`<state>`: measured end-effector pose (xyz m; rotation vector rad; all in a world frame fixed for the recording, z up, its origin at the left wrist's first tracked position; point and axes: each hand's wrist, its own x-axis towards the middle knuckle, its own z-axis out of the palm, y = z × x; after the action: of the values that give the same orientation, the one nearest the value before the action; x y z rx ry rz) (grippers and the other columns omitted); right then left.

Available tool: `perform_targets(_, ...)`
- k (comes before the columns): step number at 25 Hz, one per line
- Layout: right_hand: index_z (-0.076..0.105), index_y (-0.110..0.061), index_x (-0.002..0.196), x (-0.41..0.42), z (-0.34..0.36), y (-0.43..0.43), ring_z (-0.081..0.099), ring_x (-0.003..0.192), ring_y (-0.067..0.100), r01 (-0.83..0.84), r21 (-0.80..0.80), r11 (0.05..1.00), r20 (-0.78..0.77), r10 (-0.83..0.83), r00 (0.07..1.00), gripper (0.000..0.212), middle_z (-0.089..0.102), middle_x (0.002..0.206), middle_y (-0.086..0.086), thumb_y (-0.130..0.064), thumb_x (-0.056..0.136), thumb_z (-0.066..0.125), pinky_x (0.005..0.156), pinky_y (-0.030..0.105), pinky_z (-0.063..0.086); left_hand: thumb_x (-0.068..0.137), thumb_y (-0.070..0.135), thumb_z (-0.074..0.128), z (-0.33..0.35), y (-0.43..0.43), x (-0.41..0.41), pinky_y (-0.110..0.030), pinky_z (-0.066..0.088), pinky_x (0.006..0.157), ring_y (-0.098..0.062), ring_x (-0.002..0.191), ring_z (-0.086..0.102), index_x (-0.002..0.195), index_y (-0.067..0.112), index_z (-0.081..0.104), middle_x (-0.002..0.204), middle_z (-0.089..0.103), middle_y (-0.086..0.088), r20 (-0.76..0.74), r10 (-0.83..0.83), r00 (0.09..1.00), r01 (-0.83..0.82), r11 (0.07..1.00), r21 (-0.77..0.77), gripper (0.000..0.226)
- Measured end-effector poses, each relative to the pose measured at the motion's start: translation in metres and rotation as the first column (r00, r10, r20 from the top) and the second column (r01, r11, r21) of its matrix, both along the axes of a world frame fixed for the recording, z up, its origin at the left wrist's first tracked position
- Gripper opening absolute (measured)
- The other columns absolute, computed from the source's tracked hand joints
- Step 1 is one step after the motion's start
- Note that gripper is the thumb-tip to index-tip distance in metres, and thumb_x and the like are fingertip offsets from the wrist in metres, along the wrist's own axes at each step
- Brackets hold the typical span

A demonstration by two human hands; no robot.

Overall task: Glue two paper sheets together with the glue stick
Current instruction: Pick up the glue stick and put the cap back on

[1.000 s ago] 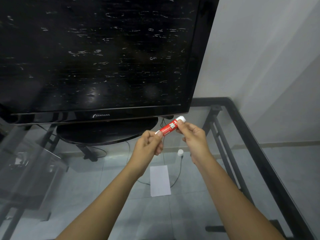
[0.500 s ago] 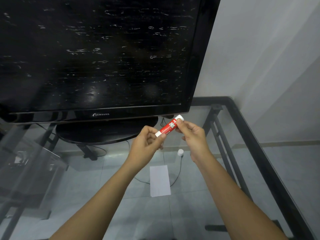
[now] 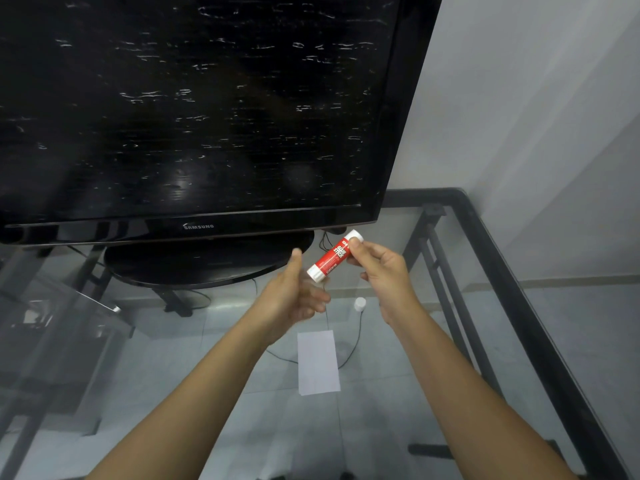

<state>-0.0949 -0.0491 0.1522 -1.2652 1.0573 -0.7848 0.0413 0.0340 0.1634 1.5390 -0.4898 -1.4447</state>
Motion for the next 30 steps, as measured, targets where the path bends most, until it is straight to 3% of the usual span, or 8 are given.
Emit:
perform_targets(2,0.066,-0.024,0.098,0.000,-0.002,-0.002,0.064,0.078,-0.006,0.013,0.025,1.000,0.009,-0.013,1.000,0.027,0.069,0.090,-0.008,-0.044,0.081,0.062,0.071,0.015,0.042,0.080,0.058,0.051,-0.007,0.005,-0.004,-0.010,0.047,0.061,-0.003,0.074,0.063,0.115,0.020,0.050,0.101,0.064,0.006,0.606,0.057,0.794,0.115,0.963,-0.242,0.052)
perform_targets(4,0.067,-0.022,0.100,0.003,-0.005,-0.004,0.064,0.078,-0.006,0.012,0.022,1.000,-0.002,-0.012,1.000,0.030,0.070,0.091,-0.007,-0.045,0.080,0.062,0.069,0.014,0.042,0.080,0.042,0.065,-0.016,0.007,-0.005,-0.006,0.044,0.071,-0.002,0.088,0.059,0.118,0.020,0.051,0.107,0.061,0.007,0.808,0.130,0.574,0.255,0.910,-0.327,0.046)
perform_targets(7,0.064,-0.030,0.098,0.008,-0.010,-0.009,0.064,0.081,-0.005,-0.012,0.001,1.000,-0.035,0.012,0.999,0.034,0.069,0.091,-0.013,-0.054,0.076,0.060,0.066,0.013,0.043,0.082,0.027,0.067,-0.025,0.003,-0.003,-0.004,0.040,0.071,-0.007,0.091,0.060,0.115,0.011,0.058,0.108,0.067,-0.007,0.847,0.230,0.480,0.254,0.888,-0.385,0.038)
perform_targets(13,0.066,-0.027,0.102,-0.011,-0.065,-0.041,0.060,0.083,0.010,0.042,-0.205,0.978,-0.364,-0.115,0.924,0.026,0.068,0.092,-0.004,-0.044,0.090,0.050,0.070,0.018,0.045,0.081,0.029,0.065,-0.032,-0.004,0.006,-0.014,0.046,0.073,-0.008,0.094,0.057,0.117,0.010,0.057,0.115,0.065,-0.010,0.811,0.248,0.530,0.154,0.912,-0.380,0.042)
perform_targets(19,0.058,-0.011,0.123,-0.032,-0.135,-0.036,0.052,0.116,0.025,-0.457,-0.203,0.866,-0.777,0.142,0.614,0.040,0.056,0.129,0.011,-0.020,0.085,0.065,0.101,0.030,0.036,0.079,0.030,0.066,-0.038,-0.007,0.011,-0.007,0.041,0.071,-0.007,0.091,0.057,0.115,0.009,0.059,0.112,0.066,-0.011,0.819,0.237,0.523,0.151,0.920,-0.362,0.043)
perform_targets(24,0.061,-0.007,0.117,-0.025,-0.141,-0.031,0.059,0.103,0.025,-0.296,-0.211,0.932,-0.712,0.061,0.699,0.031,0.062,0.120,0.014,-0.007,0.086,0.062,0.096,0.023,0.042,0.079,0.028,0.067,-0.041,-0.009,0.014,-0.003,0.038,0.070,-0.005,0.090,0.056,0.115,0.009,0.059,0.111,0.067,-0.010,0.830,0.217,0.513,0.172,0.922,-0.347,0.042)
perform_targets(27,0.062,-0.010,0.117,-0.015,-0.115,-0.031,0.060,0.092,0.009,-0.022,-0.175,0.984,-0.381,-0.047,0.923,0.032,0.064,0.114,0.008,-0.013,0.084,0.065,0.079,0.004,0.043,0.080,0.028,0.067,-0.043,-0.011,0.016,-0.005,0.041,0.071,-0.006,0.090,0.058,0.116,0.009,0.059,0.111,0.067,-0.010,0.815,0.216,0.538,0.156,0.924,-0.348,0.042)
perform_targets(30,0.060,-0.037,0.114,-0.002,-0.077,-0.029,0.056,0.101,-0.001,0.123,0.012,0.992,-0.065,-0.122,0.990,0.034,0.060,0.114,-0.017,-0.040,0.081,0.065,0.078,0.012,0.046,0.080,0.029,0.067,-0.045,-0.011,0.015,-0.005,0.041,0.070,-0.006,0.089,0.058,0.116,0.010,0.059,0.112,0.066,-0.009,0.811,0.215,0.544,0.145,0.928,-0.344,0.042)
